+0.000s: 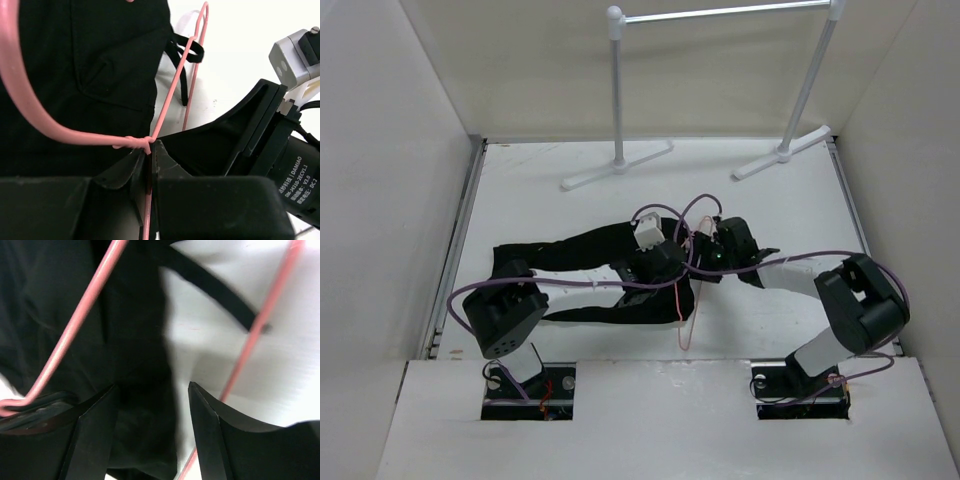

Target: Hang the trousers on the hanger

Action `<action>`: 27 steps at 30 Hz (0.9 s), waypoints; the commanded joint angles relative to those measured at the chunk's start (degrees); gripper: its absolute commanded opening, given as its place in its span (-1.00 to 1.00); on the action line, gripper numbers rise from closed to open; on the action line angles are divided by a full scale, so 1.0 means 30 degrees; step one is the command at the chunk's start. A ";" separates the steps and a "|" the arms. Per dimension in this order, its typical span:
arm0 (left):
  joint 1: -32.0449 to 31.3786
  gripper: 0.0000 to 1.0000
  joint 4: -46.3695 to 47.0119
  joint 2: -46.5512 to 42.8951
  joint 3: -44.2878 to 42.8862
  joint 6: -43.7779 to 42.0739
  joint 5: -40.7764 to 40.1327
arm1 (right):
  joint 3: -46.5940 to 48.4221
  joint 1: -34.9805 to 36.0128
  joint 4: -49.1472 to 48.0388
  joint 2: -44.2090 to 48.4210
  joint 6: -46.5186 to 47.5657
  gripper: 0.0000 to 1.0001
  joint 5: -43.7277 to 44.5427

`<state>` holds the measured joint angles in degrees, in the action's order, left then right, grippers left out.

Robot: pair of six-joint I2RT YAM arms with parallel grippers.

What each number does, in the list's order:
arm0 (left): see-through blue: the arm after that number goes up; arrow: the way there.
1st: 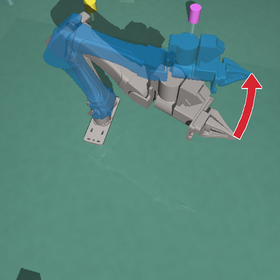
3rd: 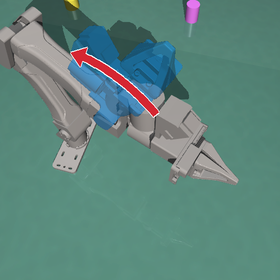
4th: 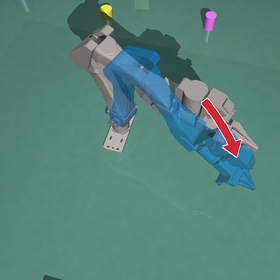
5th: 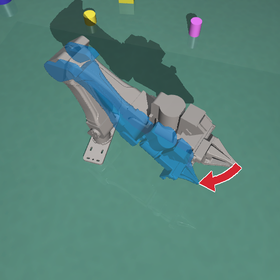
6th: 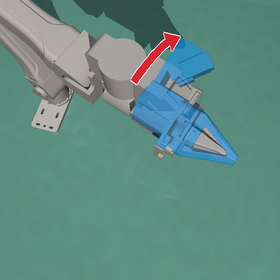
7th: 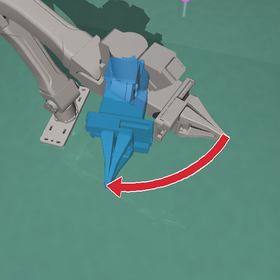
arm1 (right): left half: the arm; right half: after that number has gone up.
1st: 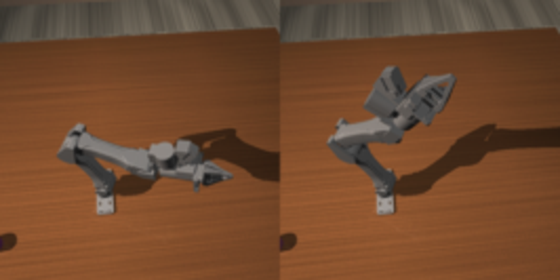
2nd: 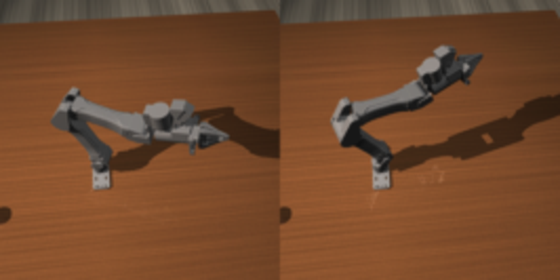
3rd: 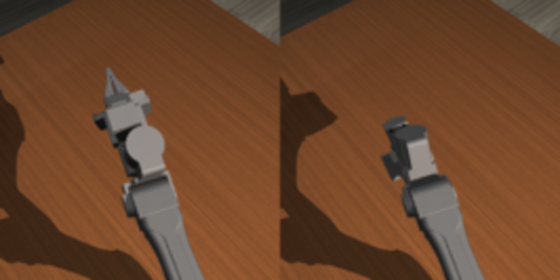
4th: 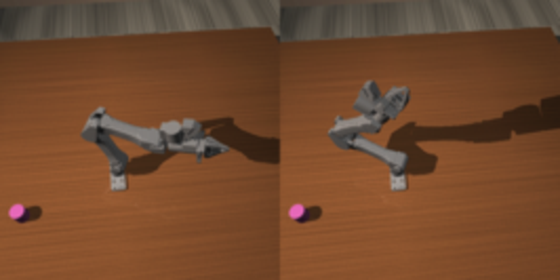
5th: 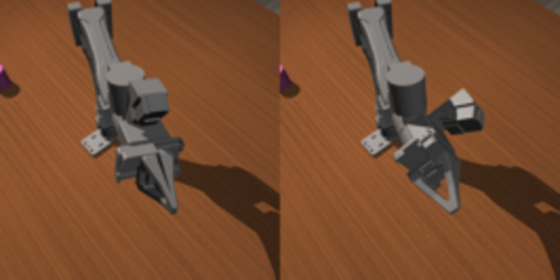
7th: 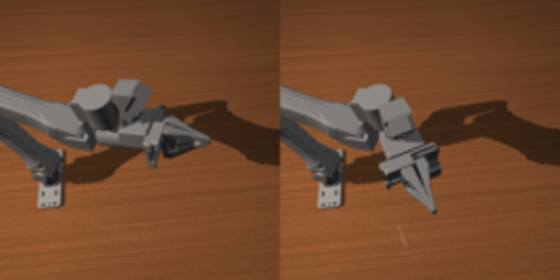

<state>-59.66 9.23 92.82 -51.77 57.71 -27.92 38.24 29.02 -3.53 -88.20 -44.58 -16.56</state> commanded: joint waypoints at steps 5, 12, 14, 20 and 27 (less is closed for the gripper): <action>-0.0079 -1.00 0.0935 -0.0557 0.0468 0.0011 -0.1823 | -0.1201 0.0012 -0.4211 -0.0980 -0.2013 -0.52 -0.2126; 0.0973 -1.00 0.0496 -0.2225 0.2341 -0.0429 -0.3671 | -0.1993 -0.0868 -0.4420 0.1653 -0.3273 -0.86 -0.2039; 0.1413 -1.00 0.0467 -0.2636 0.2898 -0.0575 -0.3817 | -0.2256 -0.0956 -0.4390 0.2473 -0.3830 -0.86 -0.2215; 0.2263 -1.00 -0.0088 -0.3778 0.4041 -0.1423 -0.4579 | -0.2610 -0.1803 -0.3777 0.4234 -0.4594 -0.89 -0.2361; 0.2820 -1.00 -0.2225 -0.6061 0.4921 -0.3093 -0.5369 | -0.2872 -0.3767 -0.3072 0.4353 -0.4068 -0.91 -0.2977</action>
<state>-52.18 6.83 78.98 -38.09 51.90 -40.16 30.15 19.51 -12.43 -76.31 -57.04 -24.51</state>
